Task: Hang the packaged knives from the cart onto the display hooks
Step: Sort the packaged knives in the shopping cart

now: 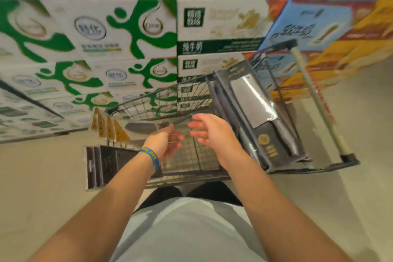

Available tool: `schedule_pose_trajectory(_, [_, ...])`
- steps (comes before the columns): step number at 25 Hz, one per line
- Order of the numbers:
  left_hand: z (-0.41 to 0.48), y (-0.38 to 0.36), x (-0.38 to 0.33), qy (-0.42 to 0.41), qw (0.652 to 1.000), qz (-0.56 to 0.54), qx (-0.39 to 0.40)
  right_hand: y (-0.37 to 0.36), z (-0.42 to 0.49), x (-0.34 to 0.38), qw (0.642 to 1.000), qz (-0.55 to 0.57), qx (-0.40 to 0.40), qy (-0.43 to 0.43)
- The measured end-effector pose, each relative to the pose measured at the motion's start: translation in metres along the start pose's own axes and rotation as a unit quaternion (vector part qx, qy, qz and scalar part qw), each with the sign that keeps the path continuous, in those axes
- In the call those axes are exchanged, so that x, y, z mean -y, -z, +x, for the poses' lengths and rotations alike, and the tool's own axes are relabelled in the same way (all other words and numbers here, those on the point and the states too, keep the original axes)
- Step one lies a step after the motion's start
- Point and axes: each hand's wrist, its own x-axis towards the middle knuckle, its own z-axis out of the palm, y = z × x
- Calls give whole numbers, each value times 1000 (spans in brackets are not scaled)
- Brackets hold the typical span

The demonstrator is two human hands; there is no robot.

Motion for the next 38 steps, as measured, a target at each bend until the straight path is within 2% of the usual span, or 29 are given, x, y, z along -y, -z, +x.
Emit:
schedule_pose_trajectory(4, [-6, -66, -14, -53, 998, 31, 21, 60, -9, 22, 997, -42, -25, 57])
schedule_pose_trajectory(6, [-4, -97, -8, -73, 994, 78, 20, 93, -3, 25, 984, -134, -80, 89])
schedule_pose_trajectory(8, [7, -117, 7, -104, 968, 229, -26, 123, 13, 25, 942, -280, -143, 119])
schedule_pose_trajectory(10, [13, -128, 23, -99, 929, 351, -57, 137, 39, 28, 890, -406, -165, 130])
schedule_pose_trajectory(13, [17, -137, 36, -84, 935, 340, -56, 144, 80, 28, 807, -556, -169, 101])
schedule_pose_trajectory(14, [15, -139, 36, -84, 934, 342, -58, 149, 92, 29, 798, -571, -184, 62])
schedule_pose_trajectory(17, [16, -139, 34, -74, 940, 323, -80, 171, 111, 37, 802, -562, -201, -29])
schedule_pose_trajectory(19, [16, -142, 35, -61, 949, 292, -102, 177, 116, 41, 803, -561, -201, 4])
schedule_pose_trajectory(21, [17, -145, 36, -35, 970, 219, -98, 169, 115, 44, 840, -515, -160, 57])
schedule_pose_trajectory(22, [14, -147, 34, -23, 978, 184, -91, 161, 113, 46, 857, -494, -130, 60])
schedule_pose_trajectory(24, [16, -148, 32, -22, 978, 188, -88, 140, 108, 43, 868, -489, -78, 36])
schedule_pose_trajectory(29, [14, -150, 29, 7, 987, 137, -84, 125, 108, 19, 859, -509, -44, -22])
schedule_pose_trajectory(31, [11, -153, 28, 15, 987, 134, -89, 123, 108, 21, 852, -523, -36, -8])
schedule_pose_trajectory(34, [3, -158, 22, 26, 985, 144, -95, 114, 112, 25, 815, -576, -40, 48])
schedule_pose_trajectory(36, [2, -158, 20, 28, 984, 146, -99, 111, 117, 29, 794, -606, -40, 26])
schedule_pose_trajectory(38, [3, -156, 19, 31, 985, 140, -91, 110, 124, 31, 788, -615, -29, -11])
